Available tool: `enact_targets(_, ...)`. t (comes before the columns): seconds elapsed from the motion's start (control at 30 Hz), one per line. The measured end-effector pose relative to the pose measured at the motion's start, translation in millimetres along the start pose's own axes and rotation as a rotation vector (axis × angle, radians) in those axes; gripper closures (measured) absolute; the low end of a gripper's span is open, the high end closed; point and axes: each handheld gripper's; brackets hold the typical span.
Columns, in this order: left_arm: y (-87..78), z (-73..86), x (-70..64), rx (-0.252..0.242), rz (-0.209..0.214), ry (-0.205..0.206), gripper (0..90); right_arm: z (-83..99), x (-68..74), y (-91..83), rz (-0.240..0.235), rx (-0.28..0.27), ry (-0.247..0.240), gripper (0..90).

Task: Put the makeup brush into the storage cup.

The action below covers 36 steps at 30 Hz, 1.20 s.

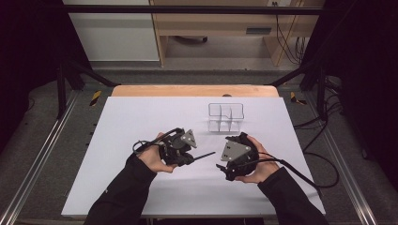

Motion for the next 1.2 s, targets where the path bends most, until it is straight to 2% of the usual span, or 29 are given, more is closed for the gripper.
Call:
enact_targets(0.23,6.2,-7.4,-2.9,0.01,0.021,0.014,82.6,-3.1,5.5,3.7,-0.015,0.011,-0.048,16.5)
enact_targets(0.73,20.1,-17.3,-5.6,0.034,0.047,-0.002,82.6,-2.1,15.7,11.8,-0.055,0.043,-0.171,34.6)
enact_targets(0.87,21.3,-19.5,-5.7,0.043,0.052,0.004,82.6,-3.8,18.3,14.3,-0.056,0.035,-0.233,43.3)
enact_targets(1.2,21.7,-23.3,-6.8,0.041,0.062,-0.007,82.6,-8.6,21.1,16.6,-0.059,0.001,-0.305,56.4)
Point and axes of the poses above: each handheld gripper's, and its own axes: y roughly forward along the jaws, z roughly out of its underside, x roughly to its left, and after that the axes turned 7 degrees about z, right-handed
